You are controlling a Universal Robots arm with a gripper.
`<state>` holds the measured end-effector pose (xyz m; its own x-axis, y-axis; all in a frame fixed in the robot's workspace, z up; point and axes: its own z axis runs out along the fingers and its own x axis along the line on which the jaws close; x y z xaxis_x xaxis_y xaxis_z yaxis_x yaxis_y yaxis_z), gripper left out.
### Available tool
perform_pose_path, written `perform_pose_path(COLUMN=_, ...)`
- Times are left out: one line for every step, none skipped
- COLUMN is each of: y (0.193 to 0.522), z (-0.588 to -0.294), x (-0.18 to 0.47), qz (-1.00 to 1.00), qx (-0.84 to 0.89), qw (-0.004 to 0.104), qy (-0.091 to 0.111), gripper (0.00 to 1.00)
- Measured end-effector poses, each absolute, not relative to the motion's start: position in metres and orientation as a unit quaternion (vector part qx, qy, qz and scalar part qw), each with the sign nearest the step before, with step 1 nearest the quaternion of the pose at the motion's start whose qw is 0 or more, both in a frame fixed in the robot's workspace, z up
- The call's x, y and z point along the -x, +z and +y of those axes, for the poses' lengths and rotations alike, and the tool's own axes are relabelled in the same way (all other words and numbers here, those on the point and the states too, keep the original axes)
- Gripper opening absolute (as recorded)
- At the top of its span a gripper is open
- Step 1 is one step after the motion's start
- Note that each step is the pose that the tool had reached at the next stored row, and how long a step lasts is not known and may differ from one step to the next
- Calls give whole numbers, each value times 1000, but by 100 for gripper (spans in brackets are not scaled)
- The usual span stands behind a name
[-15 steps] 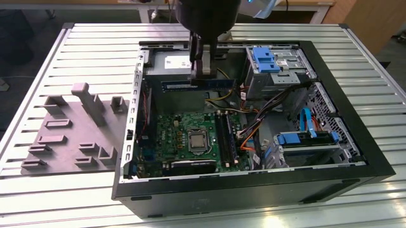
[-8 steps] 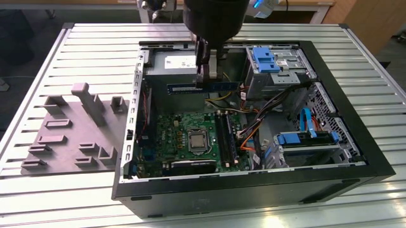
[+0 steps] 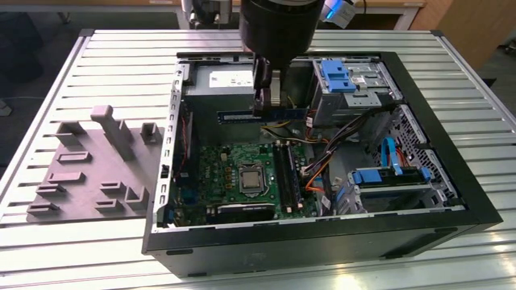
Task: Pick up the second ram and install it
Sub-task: 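Pick up the second ram and move it above second insertion slot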
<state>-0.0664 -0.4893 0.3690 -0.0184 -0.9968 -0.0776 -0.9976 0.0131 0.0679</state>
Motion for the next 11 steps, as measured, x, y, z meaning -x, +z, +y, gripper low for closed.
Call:
perform_pose_path(y=368, z=-489, x=66, qz=712, qx=700, qw=4, qy=52, gripper=12)
perform_pose_path(y=367, z=-490, x=66, qz=713, qx=699, qw=4, qy=52, gripper=12)
perform_pose_path(y=366, z=-490, x=65, qz=713, qx=699, qw=4, qy=51, gripper=12)
perform_pose_path(y=365, z=-490, x=65, qz=714, qx=698, qw=4, qy=51, gripper=12)
perform_pose_path(y=364, z=-490, x=65, qz=714, qx=698, qw=4, qy=51, gripper=12)
perform_pose_path(y=363, z=-490, x=65, qz=715, qx=698, qw=4, qy=51, gripper=12)
perform_pose_path(y=362, z=-490, x=65, qz=715, qx=698, qw=4, qy=51, gripper=12)
perform_pose_path(y=362, z=-490, x=65, qz=715, qx=698, qw=4, qy=51, gripper=12)
perform_pose_path(y=361, z=-490, x=65, qz=715, qx=698, qw=4, qy=51, gripper=12)
perform_pose_path(y=360, z=-491, x=65, qz=715, qx=698, qw=4, qy=51, gripper=12)
perform_pose_path(y=359, z=-491, x=65, qz=715, qx=698, qw=4, qy=51, gripper=12)
